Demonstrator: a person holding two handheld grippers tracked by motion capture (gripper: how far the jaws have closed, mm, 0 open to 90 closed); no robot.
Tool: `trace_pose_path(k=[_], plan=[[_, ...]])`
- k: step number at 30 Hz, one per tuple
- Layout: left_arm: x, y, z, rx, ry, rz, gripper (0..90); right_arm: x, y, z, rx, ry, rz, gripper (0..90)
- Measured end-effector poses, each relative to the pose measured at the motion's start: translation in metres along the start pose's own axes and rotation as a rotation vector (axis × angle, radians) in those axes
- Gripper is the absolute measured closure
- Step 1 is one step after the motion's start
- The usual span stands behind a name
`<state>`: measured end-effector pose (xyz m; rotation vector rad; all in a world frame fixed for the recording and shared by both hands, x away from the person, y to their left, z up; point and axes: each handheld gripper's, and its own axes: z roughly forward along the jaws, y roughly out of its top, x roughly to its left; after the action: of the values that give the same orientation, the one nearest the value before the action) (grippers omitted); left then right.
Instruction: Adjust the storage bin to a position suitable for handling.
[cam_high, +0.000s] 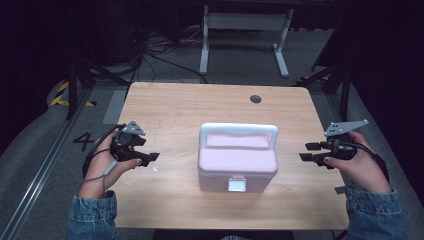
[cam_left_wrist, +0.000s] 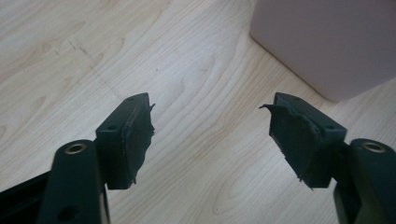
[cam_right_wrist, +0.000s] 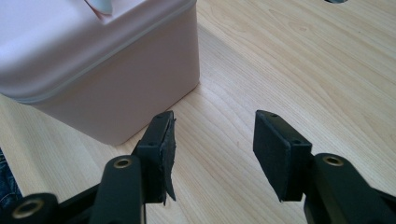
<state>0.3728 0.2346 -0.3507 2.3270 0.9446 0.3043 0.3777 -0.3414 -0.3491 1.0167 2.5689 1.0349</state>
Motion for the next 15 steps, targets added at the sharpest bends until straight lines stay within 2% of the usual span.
trace_pose_path(k=[2, 4, 8, 10, 12, 13, 15], plan=[[0.000, 0.003, -0.002, -0.052, -0.032, -0.011, 36.8, 0.000, 0.000, 0.000, -0.004, -0.001, 0.002, 50.0], [-0.004, 0.010, -0.007, -0.109, -0.056, -0.027, 36.3, 0.000, 0.001, 0.001, -0.001, -0.007, 0.002, 49.9], [-0.010, 0.022, -0.012, -0.134, -0.068, -0.022, 31.9, 0.002, 0.003, 0.002, -0.006, -0.003, -0.005, 49.6], [-0.014, 0.029, -0.011, -0.149, -0.072, -0.012, 29.5, 0.003, 0.003, 0.002, -0.004, -0.002, -0.002, 49.4], [-0.018, 0.037, -0.010, -0.173, -0.094, 0.026, 28.6, 0.004, 0.002, 0.003, -0.002, -0.003, -0.005, 49.2], [-0.021, 0.042, -0.011, -0.194, -0.117, 0.047, 28.2, 0.003, 0.001, 0.002, -0.002, -0.001, -0.003, 49.1], [-0.027, 0.052, -0.010, -0.239, -0.136, 0.064, 26.2, 0.003, 0.000, 0.001, -0.003, -0.007, 0.002, 48.9]])
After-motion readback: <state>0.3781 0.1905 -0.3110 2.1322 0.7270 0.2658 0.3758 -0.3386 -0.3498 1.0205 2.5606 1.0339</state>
